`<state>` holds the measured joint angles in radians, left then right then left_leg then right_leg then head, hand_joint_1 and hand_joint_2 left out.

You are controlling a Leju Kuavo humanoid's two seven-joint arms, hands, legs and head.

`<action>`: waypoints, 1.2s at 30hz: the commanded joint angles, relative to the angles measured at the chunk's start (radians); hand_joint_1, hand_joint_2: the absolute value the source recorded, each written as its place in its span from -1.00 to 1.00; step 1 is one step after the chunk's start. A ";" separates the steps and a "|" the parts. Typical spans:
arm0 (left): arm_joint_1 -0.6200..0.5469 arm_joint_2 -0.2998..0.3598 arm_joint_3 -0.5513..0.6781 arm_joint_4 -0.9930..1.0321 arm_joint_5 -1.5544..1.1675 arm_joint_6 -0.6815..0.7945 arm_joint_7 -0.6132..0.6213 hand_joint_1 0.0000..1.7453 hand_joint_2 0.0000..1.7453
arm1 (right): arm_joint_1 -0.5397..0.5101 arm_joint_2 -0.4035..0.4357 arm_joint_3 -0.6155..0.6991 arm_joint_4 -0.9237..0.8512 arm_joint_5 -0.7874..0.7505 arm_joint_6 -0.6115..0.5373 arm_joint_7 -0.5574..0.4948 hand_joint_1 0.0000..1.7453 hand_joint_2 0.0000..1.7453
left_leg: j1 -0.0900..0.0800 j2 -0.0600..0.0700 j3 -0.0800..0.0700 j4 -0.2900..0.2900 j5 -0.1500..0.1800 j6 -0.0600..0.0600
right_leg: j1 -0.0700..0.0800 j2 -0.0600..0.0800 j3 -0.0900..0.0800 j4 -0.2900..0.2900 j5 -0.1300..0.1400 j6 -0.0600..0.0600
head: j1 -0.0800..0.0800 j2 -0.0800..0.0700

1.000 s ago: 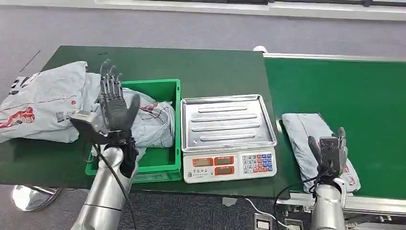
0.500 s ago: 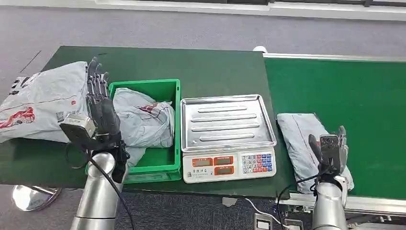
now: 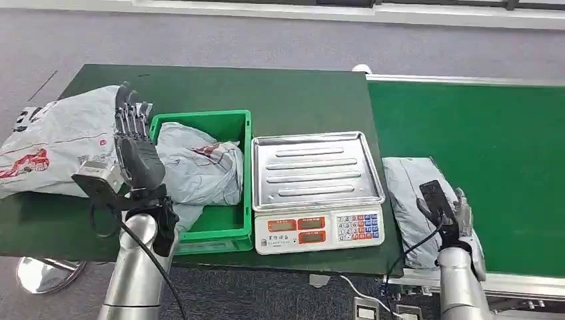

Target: Moved the parcel from conveyor to table for the left to box.

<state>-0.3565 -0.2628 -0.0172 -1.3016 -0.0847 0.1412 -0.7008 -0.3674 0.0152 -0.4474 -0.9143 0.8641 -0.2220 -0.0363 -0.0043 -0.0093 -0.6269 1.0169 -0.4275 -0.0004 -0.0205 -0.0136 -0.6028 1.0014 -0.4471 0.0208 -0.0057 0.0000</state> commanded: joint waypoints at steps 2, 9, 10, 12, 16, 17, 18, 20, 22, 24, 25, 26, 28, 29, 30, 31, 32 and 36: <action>-0.029 0.056 -0.145 0.067 0.019 0.078 0.003 -1.00 1.00 | -0.140 -0.150 0.151 0.255 0.116 0.096 0.052 -1.00 1.00 | 0.001 0.001 0.003 -0.001 -0.001 -0.001 | 0.001 0.002 0.003 -0.002 0.000 -0.001 | 0.000 0.000; -0.163 0.041 -0.224 0.341 0.003 0.010 0.003 -1.00 1.00 | -0.103 -0.236 0.237 0.442 0.278 0.168 0.235 -1.00 1.00 | 0.001 -0.004 0.004 -0.001 0.001 -0.001 | 0.001 -0.003 0.005 -0.003 0.000 -0.001 | 0.000 0.000; -0.169 0.042 -0.225 0.346 0.007 0.013 0.003 -1.00 1.00 | -0.061 -0.241 0.229 0.448 0.269 0.134 0.206 -1.00 1.00 | 0.002 -0.004 0.005 -0.002 0.001 -0.001 | 0.002 -0.003 0.007 -0.005 0.001 -0.001 | 0.000 0.000; -0.171 0.043 -0.225 0.348 0.008 0.011 0.003 -1.00 1.00 | -0.050 -0.242 0.227 0.450 0.267 0.124 0.198 -1.00 1.00 | 0.002 -0.005 0.005 -0.001 0.000 0.000 | 0.002 -0.005 0.006 -0.004 0.000 -0.001 | 0.000 0.000; -0.171 0.046 -0.224 0.347 0.011 0.009 0.003 -1.00 1.00 | -0.060 -0.240 0.229 0.451 0.267 0.131 0.200 -1.00 1.00 | 0.002 -0.003 0.006 -0.001 -0.001 -0.001 | 0.002 -0.001 0.007 -0.004 -0.001 -0.002 | 0.000 0.000; -0.170 0.047 -0.224 0.345 0.011 0.009 0.003 -1.00 1.00 | -0.067 -0.240 0.230 0.450 0.267 0.134 0.200 -1.00 1.00 | 0.002 -0.003 0.006 -0.001 -0.002 0.000 | 0.002 -0.001 0.007 -0.004 0.000 -0.001 | 0.000 0.000; -0.170 0.047 -0.224 0.345 0.011 0.009 0.003 -1.00 1.00 | -0.067 -0.240 0.230 0.450 0.267 0.134 0.200 -1.00 1.00 | 0.002 -0.001 0.005 0.000 -0.001 0.000 | 0.002 0.000 0.006 -0.003 0.000 -0.001 | 0.000 0.000; -0.170 0.047 -0.224 0.345 0.011 0.009 0.003 -1.00 1.00 | -0.067 -0.240 0.230 0.450 0.267 0.134 0.200 -1.00 1.00 | 0.002 -0.002 0.006 -0.001 -0.001 0.000 | 0.002 -0.001 0.008 -0.004 -0.001 -0.001 | 0.000 0.000; -0.170 0.047 -0.224 0.345 0.011 0.009 0.003 -1.00 1.00 | -0.067 -0.240 0.230 0.450 0.267 0.134 0.200 -1.00 1.00 | 0.002 -0.002 0.007 -0.001 -0.001 0.001 | 0.002 -0.002 0.009 -0.005 -0.001 -0.001 | 0.000 0.000; -0.170 0.047 -0.224 0.345 0.011 0.009 0.003 -1.00 1.00 | -0.067 -0.240 0.230 0.450 0.267 0.134 0.200 -1.00 1.00 | 0.002 -0.002 0.006 0.000 -0.002 0.001 | 0.002 -0.001 0.008 -0.004 -0.001 -0.001 | 0.000 0.000; -0.166 0.048 -0.223 0.344 0.014 0.008 0.003 -1.00 1.00 | -0.069 -0.239 0.232 0.453 0.267 0.141 0.200 -1.00 1.00 | 0.002 -0.002 0.008 -0.001 -0.001 0.001 | 0.003 -0.001 0.010 -0.006 0.000 -0.001 | 0.000 0.000; -0.157 0.051 -0.226 0.338 0.014 0.009 0.003 -1.00 1.00 | -0.070 -0.243 0.233 0.458 0.268 0.147 0.203 -1.00 1.00 | 0.003 -0.001 0.009 -0.002 -0.001 0.001 | 0.003 -0.001 0.011 -0.007 0.000 -0.002 | 0.000 0.000; -0.160 0.053 -0.226 0.342 0.021 0.001 0.003 -1.00 1.00 | -0.073 -0.250 0.238 0.474 0.270 0.169 0.208 -1.00 1.00 | 0.002 -0.001 0.008 -0.001 -0.002 0.001 | 0.002 -0.001 0.010 -0.005 -0.001 -0.001 | 0.000 0.000; -0.163 0.053 -0.228 0.344 0.023 0.001 0.003 -1.00 1.00 | -0.071 -0.251 0.230 0.481 0.257 0.185 0.203 -1.00 1.00 | 0.002 -0.001 0.010 -0.002 -0.002 0.001 | 0.002 0.000 0.012 -0.006 0.000 -0.001 | 0.000 0.000; -0.168 0.053 -0.227 0.350 0.026 -0.003 0.003 -1.00 1.00 | -0.069 -0.258 0.244 0.487 0.269 0.201 0.201 -1.00 1.00 | 0.002 -0.002 0.009 -0.001 -0.002 0.001 | 0.002 -0.001 0.011 -0.005 -0.001 -0.001 | 0.000 0.000; -0.178 0.052 -0.227 0.362 0.025 0.000 0.003 -1.00 1.00 | -0.070 -0.265 0.251 0.492 0.273 0.219 0.199 -1.00 1.00 | 0.003 -0.002 0.010 -0.001 -0.002 0.001 | 0.003 -0.002 0.012 -0.006 -0.001 -0.001 | 0.000 0.000; -0.188 0.051 -0.223 0.376 0.030 -0.002 0.003 -1.00 1.00 | -0.076 -0.268 0.244 0.498 0.256 0.244 0.176 -1.00 1.00 | 0.002 -0.003 0.009 0.000 -0.002 0.001 | 0.002 -0.003 0.012 -0.005 -0.001 -0.001 | 0.000 0.000; -0.217 0.053 -0.214 0.408 0.036 -0.006 0.003 -1.00 1.00 | -0.091 -0.294 0.252 0.515 0.223 0.352 0.091 -1.00 1.00 | 0.003 -0.003 0.009 0.000 -0.001 0.001 | 0.003 -0.003 0.012 -0.005 -0.001 -0.001 | 0.000 0.000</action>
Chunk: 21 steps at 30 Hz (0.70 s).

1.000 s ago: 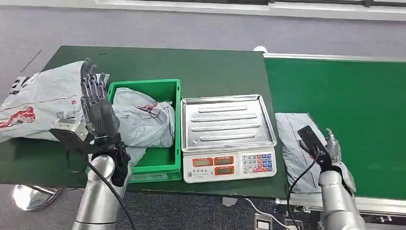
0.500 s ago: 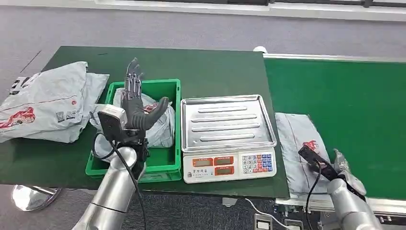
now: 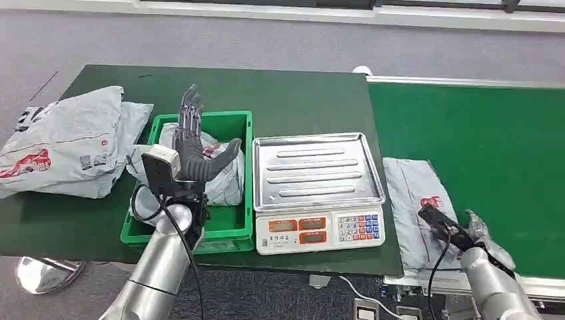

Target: Moved the parcel from conveyor to table for the left to box.

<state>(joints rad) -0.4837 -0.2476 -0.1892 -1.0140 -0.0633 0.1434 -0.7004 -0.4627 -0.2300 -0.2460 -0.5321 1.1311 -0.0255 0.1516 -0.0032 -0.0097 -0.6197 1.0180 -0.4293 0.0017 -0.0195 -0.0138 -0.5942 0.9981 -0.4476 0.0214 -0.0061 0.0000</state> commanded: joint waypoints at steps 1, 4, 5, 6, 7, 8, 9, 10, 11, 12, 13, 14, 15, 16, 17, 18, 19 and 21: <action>-0.089 0.039 -0.040 0.117 0.015 -0.007 0.002 -1.00 1.00 | 0.001 -0.054 0.065 0.137 -0.035 0.166 -0.097 -1.00 1.00 | 0.002 -0.003 0.003 -0.002 0.001 -0.001 | 0.002 -0.002 0.005 -0.003 0.000 -0.002 | 0.000 0.000; -0.062 0.046 -0.023 0.086 0.016 0.008 0.002 -1.00 1.00 | -0.024 -0.035 0.075 0.132 -0.051 0.136 -0.149 1.00 1.00 | 0.003 0.001 0.004 -0.001 0.000 -0.001 | 0.003 0.001 0.006 -0.003 0.000 -0.001 | 0.000 0.000; -0.042 0.054 -0.017 0.063 0.019 0.006 0.002 -1.00 1.00 | -0.057 -0.015 0.081 0.129 -0.055 0.129 -0.149 1.00 1.00 | 0.003 0.001 0.006 -0.003 0.000 -0.001 | 0.003 0.001 0.007 -0.005 0.001 -0.002 | 0.000 0.000; -0.033 0.058 -0.016 0.055 0.020 0.005 0.002 -1.00 1.00 | -0.069 -0.006 0.085 0.126 -0.058 0.125 -0.149 1.00 1.00 | 0.002 0.002 0.006 -0.001 0.000 -0.001 | 0.002 0.002 0.006 -0.003 0.000 -0.001 | 0.000 0.000; -0.028 0.059 -0.012 0.050 0.021 0.002 0.002 -1.00 1.00 | -0.076 -0.002 0.088 0.123 -0.062 0.123 -0.150 1.00 1.00 | 0.002 0.004 0.007 -0.002 0.000 -0.001 | 0.003 0.005 0.007 -0.004 0.001 -0.002 | 0.000 0.000; -0.026 0.059 -0.011 0.047 0.021 0.003 0.002 -1.00 1.00 | -0.078 0.000 0.089 0.121 -0.067 0.122 -0.153 1.00 1.00 | 0.002 0.005 0.007 -0.003 0.000 -0.002 | 0.003 0.005 0.008 -0.005 0.002 -0.002 | 0.000 0.000; -0.026 0.059 -0.010 0.049 0.023 -0.001 0.002 -1.00 1.00 | -0.076 -0.001 0.090 0.120 -0.068 0.123 -0.154 1.00 1.00 | 0.003 0.005 0.007 -0.003 0.000 -0.002 | 0.003 0.005 0.007 -0.004 0.001 -0.002 | 0.000 0.000; -0.026 0.057 -0.008 0.049 0.022 0.000 0.002 -1.00 1.00 | -0.072 -0.002 0.091 0.118 -0.073 0.125 -0.161 1.00 1.00 | 0.003 0.006 0.007 -0.003 0.000 -0.002 | 0.003 0.006 0.008 -0.005 0.002 -0.002 | 0.000 0.000; -0.028 0.056 -0.007 0.051 0.022 -0.001 0.002 -1.00 1.00 | -0.067 -0.005 0.091 0.120 -0.077 0.130 -0.166 1.00 1.00 | 0.003 0.005 0.007 -0.002 0.000 -0.001 | 0.003 0.005 0.007 -0.004 0.001 -0.002 | 0.000 0.000; -0.031 0.054 -0.005 0.054 0.022 -0.002 0.002 -1.00 1.00 | -0.062 -0.008 0.094 0.120 -0.082 0.135 -0.173 1.00 1.00 | 0.003 0.005 0.007 -0.003 0.000 -0.002 | 0.004 0.006 0.007 -0.004 0.002 -0.002 | 0.000 0.000; -0.033 0.053 -0.005 0.056 0.021 -0.001 0.002 -1.00 1.00 | -0.058 -0.010 0.094 0.121 -0.085 0.137 -0.176 1.00 1.00 | 0.003 0.005 0.006 -0.002 -0.001 -0.002 | 0.003 0.005 0.006 -0.003 0.001 -0.002 | 0.000 0.000; -0.035 0.052 -0.004 0.057 0.021 0.000 0.002 -1.00 1.00 | -0.056 -0.013 0.098 0.121 -0.087 0.137 -0.178 1.00 1.00 | 0.003 0.005 0.007 -0.003 0.000 -0.002 | 0.003 0.005 0.007 -0.004 0.002 -0.002 | 0.000 0.000; -0.034 0.054 -0.012 0.055 -0.004 0.028 0.002 -1.00 1.00 | -0.054 -0.017 0.109 0.121 -0.098 0.135 -0.181 1.00 1.00 | 0.003 0.004 0.006 -0.002 0.000 -0.002 | 0.003 0.003 0.007 -0.003 0.001 -0.002 | 0.000 0.000; -0.035 0.055 -0.020 0.053 -0.006 0.033 0.002 -1.00 1.00 | -0.051 -0.022 0.115 0.123 -0.108 0.136 -0.182 1.00 1.00 | 0.003 0.004 0.007 -0.003 0.000 -0.002 | 0.003 0.004 0.007 -0.004 0.001 -0.002 | 0.000 0.000; -0.035 0.055 -0.020 0.055 -0.002 0.027 0.002 -1.00 1.00 | -0.049 -0.024 0.116 0.124 -0.110 0.138 -0.182 1.00 1.00 | 0.003 0.004 0.007 -0.004 0.000 -0.002 | 0.004 0.004 0.008 -0.006 0.001 -0.003 | 0.000 0.000; -0.038 0.054 -0.019 0.063 0.002 0.023 0.002 -1.00 1.00 | -0.047 -0.029 0.118 0.128 -0.115 0.155 -0.185 1.00 1.00 | 0.003 0.004 0.008 -0.004 0.000 -0.002 | 0.004 0.004 0.008 -0.006 0.001 -0.003 | 0.000 0.000; -0.037 0.054 -0.015 0.062 0.009 0.021 0.002 -1.00 1.00 | -0.042 -0.031 0.120 0.125 -0.122 0.158 -0.193 1.00 1.00 | 0.003 0.004 0.008 -0.005 0.000 -0.002 | 0.003 0.004 0.008 -0.006 0.001 -0.003 | 0.000 0.000; -0.034 0.056 -0.012 0.058 0.013 0.019 0.002 -1.00 1.00 | -0.039 -0.032 0.122 0.120 -0.130 0.155 -0.199 1.00 1.00 | 0.003 0.003 0.007 -0.003 -0.001 -0.002 | 0.003 0.003 0.007 -0.004 0.000 -0.002 | 0.000 0.000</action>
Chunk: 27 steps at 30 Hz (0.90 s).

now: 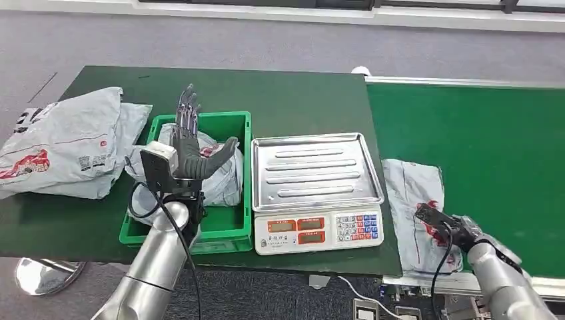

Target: Moved the parcel from conveyor to table for the left to box.

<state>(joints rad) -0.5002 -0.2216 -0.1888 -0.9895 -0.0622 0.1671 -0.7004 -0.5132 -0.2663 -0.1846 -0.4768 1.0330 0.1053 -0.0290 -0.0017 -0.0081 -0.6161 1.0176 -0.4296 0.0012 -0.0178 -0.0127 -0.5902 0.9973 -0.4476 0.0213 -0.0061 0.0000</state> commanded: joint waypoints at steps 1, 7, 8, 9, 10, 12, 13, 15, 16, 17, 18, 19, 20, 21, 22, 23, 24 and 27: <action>-0.017 0.030 -0.012 0.033 0.012 -0.005 0.002 -1.00 1.00 | 0.011 0.004 0.061 0.065 -0.032 0.024 -0.019 1.00 1.00 | 0.001 0.001 0.002 -0.001 -0.001 -0.001 | 0.001 0.001 0.002 -0.002 0.000 -0.001 | 0.000 0.000; -0.017 0.030 -0.012 0.033 0.012 -0.005 0.002 -1.00 1.00 | 0.011 0.004 0.061 0.065 -0.032 0.024 -0.019 1.00 1.00 | 0.001 0.001 0.002 -0.001 -0.001 -0.001 | 0.001 0.001 0.001 -0.001 0.000 -0.002 | 0.000 0.000; -0.004 0.033 -0.009 0.018 0.009 0.006 0.002 -1.00 1.00 | 0.009 0.013 0.045 0.048 -0.062 -0.001 -0.041 1.00 1.00 | 0.001 0.001 0.003 -0.002 -0.001 -0.001 | 0.001 0.001 0.003 -0.003 0.000 -0.002 | 0.000 0.000; 0.010 0.036 -0.005 -0.001 0.007 0.019 0.002 -1.00 1.00 | 0.004 0.024 0.024 0.029 -0.091 -0.047 -0.068 1.00 1.00 | 0.001 0.001 0.002 -0.001 -0.001 -0.001 | 0.001 0.002 0.002 -0.002 0.000 -0.002 | 0.000 0.000; 0.027 0.041 -0.004 -0.022 0.008 0.022 0.002 -1.00 1.00 | -0.006 0.040 0.000 0.007 -0.124 -0.092 -0.088 1.00 1.00 | 0.001 0.002 0.003 -0.002 -0.001 -0.002 | 0.001 0.003 0.002 -0.002 0.000 -0.002 | 0.000 0.000; 0.059 0.050 0.000 -0.063 0.008 0.031 0.002 -1.00 1.00 | -0.017 0.076 -0.038 -0.076 -0.184 -0.183 -0.149 1.00 1.00 | 0.000 0.006 0.003 -0.002 -0.001 -0.001 | 0.000 0.006 0.001 -0.002 0.000 -0.002 | 0.000 0.000; 0.059 0.050 0.000 -0.063 0.008 0.031 0.002 -1.00 1.00 | -0.017 0.076 -0.038 -0.076 -0.184 -0.183 -0.149 1.00 1.00 | 0.000 0.006 0.001 -0.001 -0.001 -0.001 | 0.000 0.006 0.000 -0.001 0.000 -0.002 | 0.000 0.000; 0.059 0.050 0.000 -0.063 0.008 0.031 0.002 -1.00 1.00 | -0.017 0.076 -0.038 -0.076 -0.184 -0.183 -0.149 1.00 1.00 | 0.000 0.007 0.001 -0.002 -0.001 -0.002 | 0.000 0.007 -0.001 0.000 0.000 -0.002 | 0.000 0.000; 0.059 0.050 0.000 -0.063 0.008 0.031 0.002 -1.00 1.00 | -0.017 0.076 -0.038 -0.076 -0.184 -0.183 -0.149 1.00 1.00 | 0.000 0.009 0.001 -0.002 -0.002 -0.002 | 0.000 0.008 -0.001 0.000 0.001 -0.003 | 0.000 0.000; 0.062 0.051 0.001 -0.068 0.009 0.032 0.002 -1.00 1.00 | -0.015 0.085 -0.054 -0.109 -0.212 -0.197 -0.175 1.00 1.00 | 0.001 0.009 0.003 -0.003 -0.002 -0.003 | 0.001 0.009 0.000 -0.002 0.001 -0.003 | 0.000 0.000; 0.063 0.051 -0.001 -0.071 0.008 0.034 0.002 -1.00 1.00 | 0.004 0.094 -0.073 -0.162 -0.253 -0.226 -0.212 1.00 1.00 | 0.001 0.007 0.002 -0.003 -0.001 -0.002 | 0.001 0.007 0.000 -0.002 0.001 -0.003 | 0.000 0.000; 0.065 0.049 -0.001 -0.079 0.010 0.035 0.002 -1.00 1.00 | 0.020 0.107 -0.098 -0.229 -0.301 -0.277 -0.269 1.00 1.00 | 0.001 0.007 0.002 -0.003 -0.001 -0.002 | 0.001 0.007 0.000 -0.002 0.001 -0.003 | 0.000 0.000; 0.064 0.048 -0.003 -0.083 0.011 0.035 0.002 -1.00 1.00 | 0.036 0.113 -0.118 -0.276 -0.332 -0.302 -0.288 1.00 1.00 | 0.001 0.006 0.002 -0.003 -0.001 -0.002 | 0.001 0.007 0.000 -0.002 0.001 -0.003 | 0.000 0.000; 0.065 0.046 -0.003 -0.089 0.013 0.037 0.002 -1.00 1.00 | 0.058 0.118 -0.133 -0.341 -0.362 -0.326 -0.306 1.00 1.00 | 0.000 0.005 0.000 -0.002 -0.001 -0.002 | 0.000 0.005 -0.002 0.000 0.000 -0.002 | 0.000 0.000; 0.065 0.043 -0.006 -0.101 0.015 0.042 0.002 -1.00 1.00 | 0.097 0.120 -0.156 -0.428 -0.402 -0.361 -0.319 1.00 1.00 | 0.000 0.006 0.000 -0.002 -0.001 -0.002 | 0.000 0.006 -0.002 0.000 0.000 -0.003 | 0.000 0.000; 0.063 0.041 -0.007 -0.101 0.017 0.041 0.002 -1.00 1.00 | 0.118 0.125 -0.183 -0.479 -0.448 -0.380 -0.350 1.00 1.00 | 0.000 0.006 0.000 -0.002 -0.002 -0.002 | 0.000 0.006 -0.002 0.000 0.000 -0.003 | 0.000 0.000; 0.060 0.039 -0.010 -0.099 0.017 0.043 0.002 -1.00 1.00 | 0.140 0.125 -0.199 -0.522 -0.477 -0.391 -0.366 1.00 1.00 | 0.000 0.003 -0.001 -0.001 -0.001 -0.002 | 0.000 0.004 -0.002 0.000 -0.001 -0.002 | 0.000 0.000; 0.060 0.039 -0.010 -0.099 0.017 0.043 0.002 -1.00 1.00 | 0.140 0.125 -0.199 -0.522 -0.477 -0.391 -0.366 1.00 1.00 | 0.000 0.000 -0.001 -0.001 -0.001 -0.001 | 0.000 0.000 -0.002 0.000 -0.001 -0.002 | 0.000 0.000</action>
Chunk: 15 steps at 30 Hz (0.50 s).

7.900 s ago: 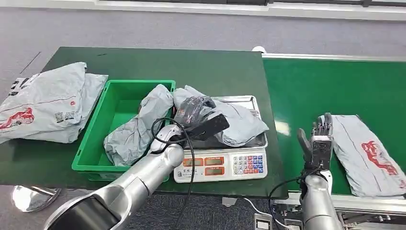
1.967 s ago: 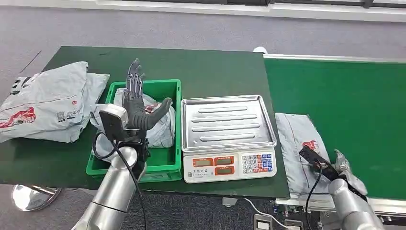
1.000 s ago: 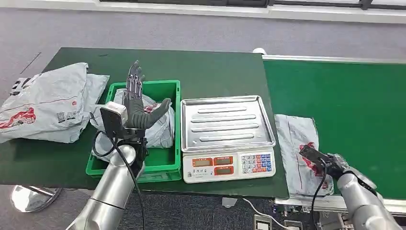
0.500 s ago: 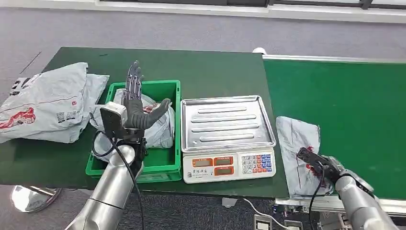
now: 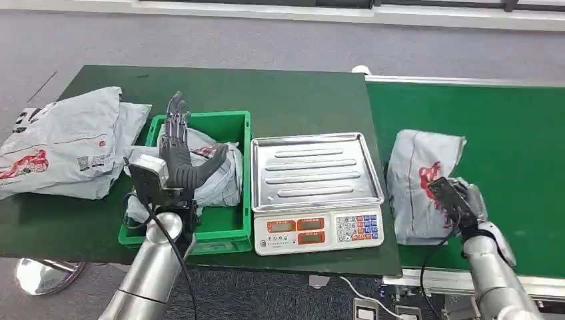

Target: Moved the parcel from conveyor to table for the left to box.

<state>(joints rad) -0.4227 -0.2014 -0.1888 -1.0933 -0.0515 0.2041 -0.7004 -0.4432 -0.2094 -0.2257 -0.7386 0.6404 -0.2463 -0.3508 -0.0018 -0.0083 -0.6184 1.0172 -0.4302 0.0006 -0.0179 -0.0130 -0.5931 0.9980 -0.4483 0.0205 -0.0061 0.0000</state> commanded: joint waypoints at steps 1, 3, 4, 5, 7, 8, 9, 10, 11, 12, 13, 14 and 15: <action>-0.018 0.018 -0.010 0.005 0.007 0.006 0.002 -1.00 1.00 | 0.070 0.068 -0.158 -0.260 -0.085 -0.040 -0.044 1.00 1.00 | 0.001 0.001 0.002 -0.001 -0.001 -0.001 | 0.001 0.001 0.003 -0.002 0.000 -0.002 | 0.000 0.000; -0.018 0.018 -0.010 0.005 0.007 0.006 0.002 -1.00 1.00 | 0.070 0.068 -0.158 -0.260 -0.085 -0.040 -0.044 1.00 1.00 | 0.001 0.002 0.003 -0.002 -0.001 -0.001 | 0.001 0.003 0.003 -0.003 0.000 -0.002 | 0.000 0.000; -0.018 0.018 -0.010 0.005 0.007 0.006 0.002 -1.00 1.00 | 0.070 0.068 -0.158 -0.260 -0.085 -0.040 -0.044 1.00 1.00 | 0.001 0.002 0.001 -0.001 -0.001 -0.001 | 0.001 0.003 0.002 -0.001 0.000 -0.001 | 0.000 0.000; -0.018 0.018 -0.010 0.005 0.007 0.006 0.002 -1.00 1.00 | 0.070 0.068 -0.158 -0.260 -0.085 -0.040 -0.044 1.00 1.00 | 0.001 0.003 0.003 -0.002 -0.001 -0.002 | 0.001 0.004 0.003 -0.002 0.000 -0.002 | 0.000 0.000; -0.018 0.018 -0.010 0.005 0.007 0.006 0.002 -1.00 1.00 | 0.070 0.068 -0.158 -0.260 -0.085 -0.040 -0.044 1.00 1.00 | 0.000 0.001 0.001 -0.001 -0.001 -0.001 | 0.000 0.002 0.001 -0.001 0.000 -0.001 | 0.000 0.000; -0.018 0.018 -0.010 0.005 0.007 0.006 0.002 -1.00 1.00 | 0.070 0.068 -0.158 -0.260 -0.085 -0.040 -0.044 1.00 1.00 | 0.000 0.001 0.000 -0.001 -0.001 -0.001 | 0.000 0.001 0.000 -0.001 0.000 -0.001 | 0.000 0.000; -0.018 0.018 -0.010 0.005 0.007 0.006 0.002 -1.00 1.00 | 0.070 0.068 -0.158 -0.260 -0.085 -0.040 -0.044 1.00 1.00 | 0.000 0.001 0.001 -0.001 -0.001 -0.001 | 0.001 0.002 0.001 -0.001 0.000 -0.001 | 0.000 0.000; -0.018 0.018 -0.010 0.005 0.007 0.006 0.002 -1.00 1.00 | 0.070 0.068 -0.158 -0.260 -0.085 -0.040 -0.044 1.00 1.00 | 0.000 0.001 0.001 -0.001 -0.001 -0.001 | 0.000 0.002 0.001 -0.001 -0.001 -0.001 | 0.000 0.000; -0.018 0.018 -0.010 0.005 0.007 0.006 0.002 -1.00 1.00 | 0.070 0.068 -0.158 -0.260 -0.085 -0.040 -0.044 1.00 1.00 | 0.001 0.002 0.001 -0.001 -0.001 -0.001 | 0.001 0.002 0.001 -0.002 0.000 -0.001 | 0.000 0.000; -0.018 0.018 -0.010 0.005 0.007 0.006 0.002 -1.00 1.00 | 0.070 0.068 -0.158 -0.260 -0.085 -0.040 -0.044 1.00 1.00 | 0.000 0.001 0.001 -0.001 -0.001 -0.001 | 0.000 0.002 0.001 -0.001 0.000 -0.001 | 0.000 0.000; -0.018 0.018 -0.010 0.005 0.007 0.006 0.002 -1.00 1.00 | 0.070 0.068 -0.158 -0.260 -0.085 -0.040 -0.044 1.00 1.00 | 0.001 0.002 0.003 -0.002 -0.002 -0.001 | 0.001 0.003 0.002 -0.002 0.000 -0.002 | 0.000 0.000; -0.020 0.020 -0.015 0.000 0.007 0.014 0.002 -1.00 1.00 | 0.081 0.082 -0.187 -0.292 -0.132 -0.077 -0.095 1.00 1.00 | 0.000 0.002 0.002 -0.001 -0.001 -0.001 | 0.000 0.002 0.001 -0.001 -0.001 -0.001 | 0.000 0.000; -0.024 0.019 -0.018 0.000 0.009 0.019 0.002 -1.00 1.00 | 0.103 0.084 -0.203 -0.336 -0.170 -0.096 -0.128 1.00 1.00 | 0.001 0.003 0.003 -0.002 -0.002 -0.001 | 0.001 0.003 0.003 -0.003 0.000 -0.002 | 0.000 0.000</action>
<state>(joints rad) -0.4201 -0.2022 -0.1888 -1.1189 -0.0504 0.2098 -0.7004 -0.3571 -0.1778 -0.3346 -0.9975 0.5596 -0.2853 -0.3960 -0.0019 -0.0083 -0.6190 1.0172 -0.4310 0.0007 -0.0180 -0.0128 -0.5937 0.9979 -0.4489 0.0204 -0.0061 0.0000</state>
